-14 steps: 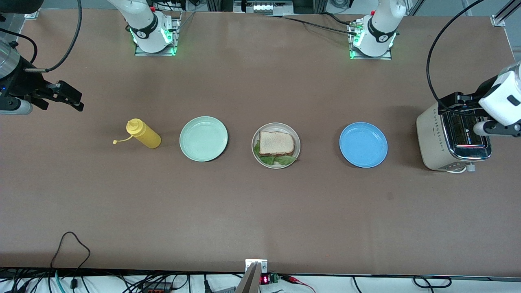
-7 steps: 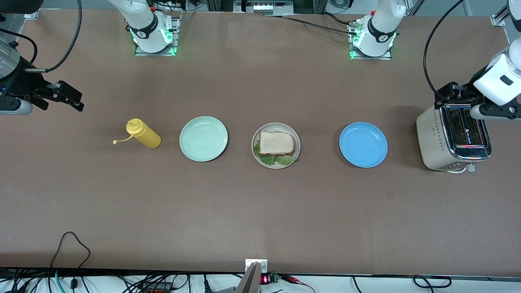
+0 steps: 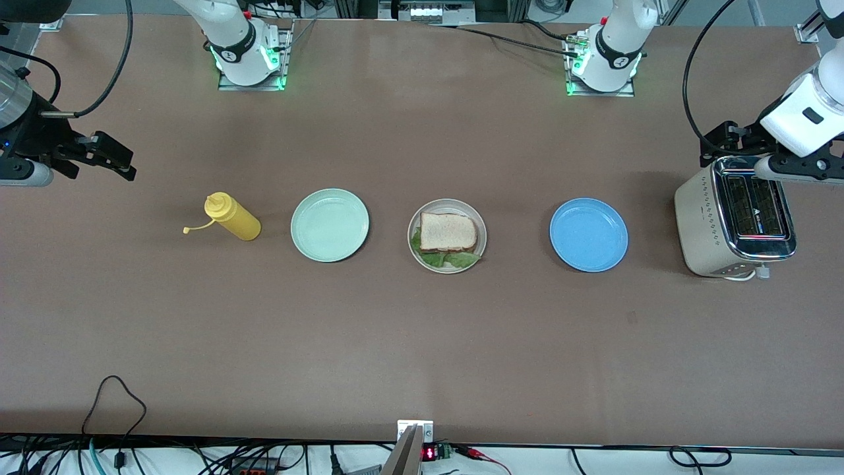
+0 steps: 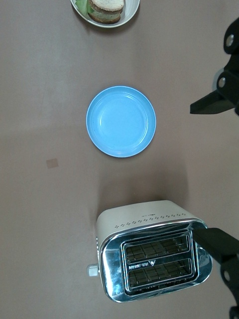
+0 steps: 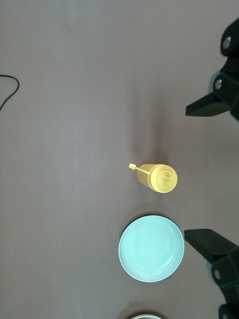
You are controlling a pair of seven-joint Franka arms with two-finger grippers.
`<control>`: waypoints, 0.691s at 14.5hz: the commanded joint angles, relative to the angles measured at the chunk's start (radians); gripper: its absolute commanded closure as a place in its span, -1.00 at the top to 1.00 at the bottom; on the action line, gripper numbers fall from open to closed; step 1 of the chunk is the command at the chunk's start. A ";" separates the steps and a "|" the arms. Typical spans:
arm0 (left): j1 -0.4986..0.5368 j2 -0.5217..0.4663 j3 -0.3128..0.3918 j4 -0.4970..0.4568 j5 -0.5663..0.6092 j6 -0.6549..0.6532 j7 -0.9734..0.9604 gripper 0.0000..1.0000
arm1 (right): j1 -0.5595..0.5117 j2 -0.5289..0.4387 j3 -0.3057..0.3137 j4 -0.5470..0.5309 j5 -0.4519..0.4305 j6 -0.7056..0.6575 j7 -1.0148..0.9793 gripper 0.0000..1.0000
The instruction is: Make sandwich in beige plate with both arms
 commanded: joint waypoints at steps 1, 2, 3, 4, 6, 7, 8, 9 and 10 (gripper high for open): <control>0.006 -0.012 -0.003 -0.015 0.001 0.015 0.014 1.00 | -0.007 0.006 0.005 0.019 -0.011 -0.016 0.017 1.00; 0.007 -0.012 -0.003 -0.014 -0.001 0.017 0.008 1.00 | -0.006 0.006 0.005 0.019 -0.011 -0.016 0.016 1.00; 0.009 -0.011 -0.003 -0.008 -0.001 0.017 0.008 1.00 | -0.006 0.006 0.005 0.019 -0.011 -0.016 0.016 1.00; 0.010 -0.011 -0.003 -0.006 -0.002 0.017 0.010 1.00 | -0.007 0.006 0.005 0.019 -0.011 -0.016 0.016 1.00; 0.010 -0.011 -0.003 -0.003 -0.010 0.017 0.020 1.00 | -0.007 0.006 0.005 0.019 -0.011 -0.016 0.017 1.00; 0.010 -0.011 -0.003 -0.003 -0.010 0.014 0.020 1.00 | -0.007 0.006 0.005 0.019 -0.011 -0.016 0.017 1.00; 0.010 -0.011 -0.003 -0.003 -0.010 0.011 0.020 1.00 | -0.006 0.007 0.005 0.019 -0.011 -0.016 0.017 1.00; 0.010 -0.009 -0.003 -0.003 -0.010 0.008 0.022 1.00 | -0.006 0.007 0.005 0.019 -0.011 -0.016 0.017 1.00; 0.010 -0.009 -0.003 -0.003 -0.010 0.008 0.023 1.00 | -0.006 0.009 0.005 0.019 -0.011 -0.016 0.017 1.00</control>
